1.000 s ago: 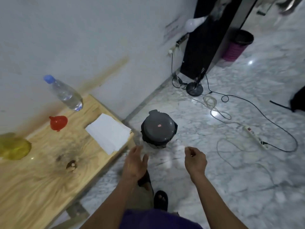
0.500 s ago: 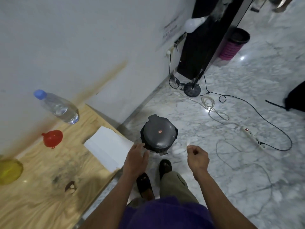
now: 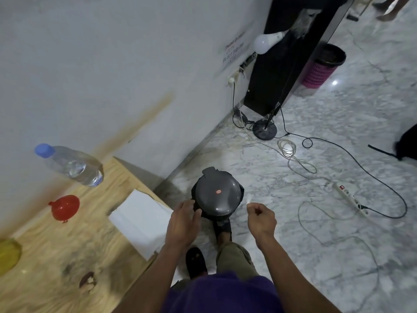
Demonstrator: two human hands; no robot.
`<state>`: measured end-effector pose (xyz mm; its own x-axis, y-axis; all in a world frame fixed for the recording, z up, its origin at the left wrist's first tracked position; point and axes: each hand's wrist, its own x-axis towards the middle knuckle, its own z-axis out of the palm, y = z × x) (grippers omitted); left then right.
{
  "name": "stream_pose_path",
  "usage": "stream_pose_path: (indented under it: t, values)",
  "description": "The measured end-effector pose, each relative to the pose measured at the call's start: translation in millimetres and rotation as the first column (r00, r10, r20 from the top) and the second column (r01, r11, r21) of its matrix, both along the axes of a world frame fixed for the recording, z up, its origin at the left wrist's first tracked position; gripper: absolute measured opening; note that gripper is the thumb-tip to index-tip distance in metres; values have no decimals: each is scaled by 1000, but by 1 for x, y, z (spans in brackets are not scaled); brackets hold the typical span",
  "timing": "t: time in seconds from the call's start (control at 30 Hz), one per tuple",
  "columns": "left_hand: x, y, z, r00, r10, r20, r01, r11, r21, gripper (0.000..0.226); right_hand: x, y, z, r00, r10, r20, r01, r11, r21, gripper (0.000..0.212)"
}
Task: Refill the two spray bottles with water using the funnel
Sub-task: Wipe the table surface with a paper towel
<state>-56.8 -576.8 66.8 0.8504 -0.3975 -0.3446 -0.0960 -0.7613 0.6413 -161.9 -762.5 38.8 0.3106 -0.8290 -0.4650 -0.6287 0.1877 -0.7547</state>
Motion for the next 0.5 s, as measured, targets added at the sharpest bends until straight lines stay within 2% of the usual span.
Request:
stream_pose_path:
  t: [0.17, 0.3, 0.37, 0.5]
  values:
    - [12, -16, -3, 998, -58, 21, 57, 998, 40, 24, 12, -13, -18, 998, 33, -47, -33, 999, 6, 12]
    - [25, -33, -18, 998, -62, 30, 60, 996, 72, 37, 15, -21, -36, 998, 32, -52, -33, 999, -7, 16]
    - [28, -42, -28, 999, -44, 29, 42, 997, 64, 41, 20, -24, -47, 992, 69, -106, -68, 998, 9, 16]
    - [37, -60, -45, 1000, 12, -21, -10, 998, 68, 30, 37, -34, -72, 969, 149, -198, -144, 989, 42, 8]
